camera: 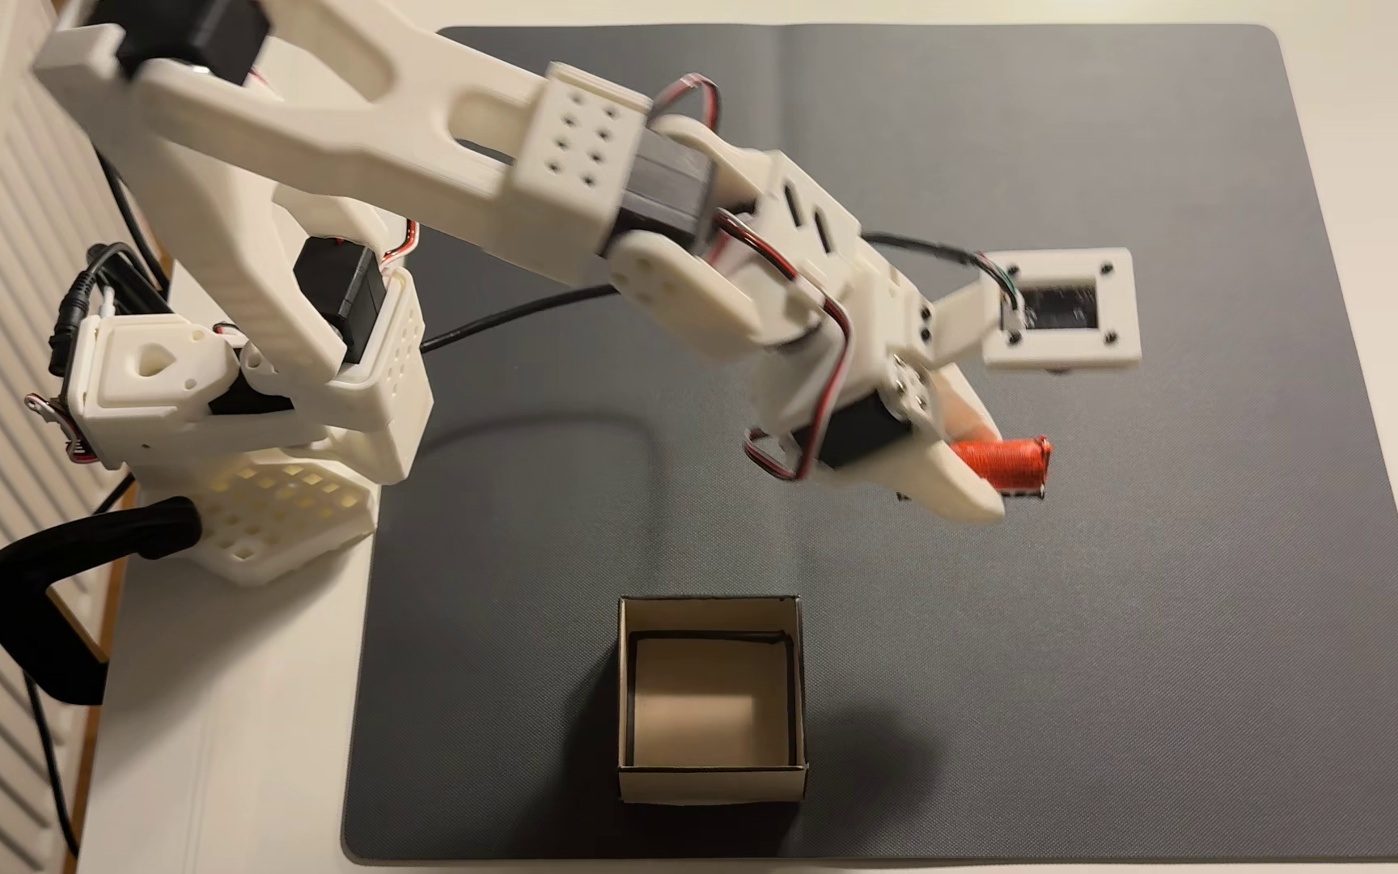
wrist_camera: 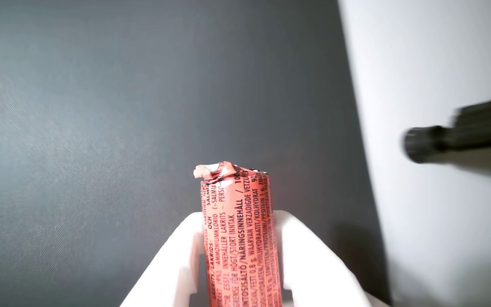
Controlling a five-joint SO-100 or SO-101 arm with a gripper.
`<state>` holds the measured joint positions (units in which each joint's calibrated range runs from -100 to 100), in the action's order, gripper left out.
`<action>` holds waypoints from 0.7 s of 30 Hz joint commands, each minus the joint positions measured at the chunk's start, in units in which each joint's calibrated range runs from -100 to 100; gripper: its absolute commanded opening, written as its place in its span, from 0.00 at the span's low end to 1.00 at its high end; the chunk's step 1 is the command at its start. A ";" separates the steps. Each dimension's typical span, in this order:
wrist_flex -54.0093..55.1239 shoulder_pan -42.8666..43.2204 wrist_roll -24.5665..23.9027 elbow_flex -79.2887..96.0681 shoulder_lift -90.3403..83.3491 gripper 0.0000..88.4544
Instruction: Pick the red object and place it in the box
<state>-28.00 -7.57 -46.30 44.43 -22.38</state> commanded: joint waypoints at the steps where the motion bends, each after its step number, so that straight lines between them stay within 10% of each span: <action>1: -3.29 -0.52 2.75 3.96 -12.23 0.01; 21: -0.76 -20.49 5.88 39.24 -49.05 0.01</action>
<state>-31.30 -26.35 -40.31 81.75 -69.56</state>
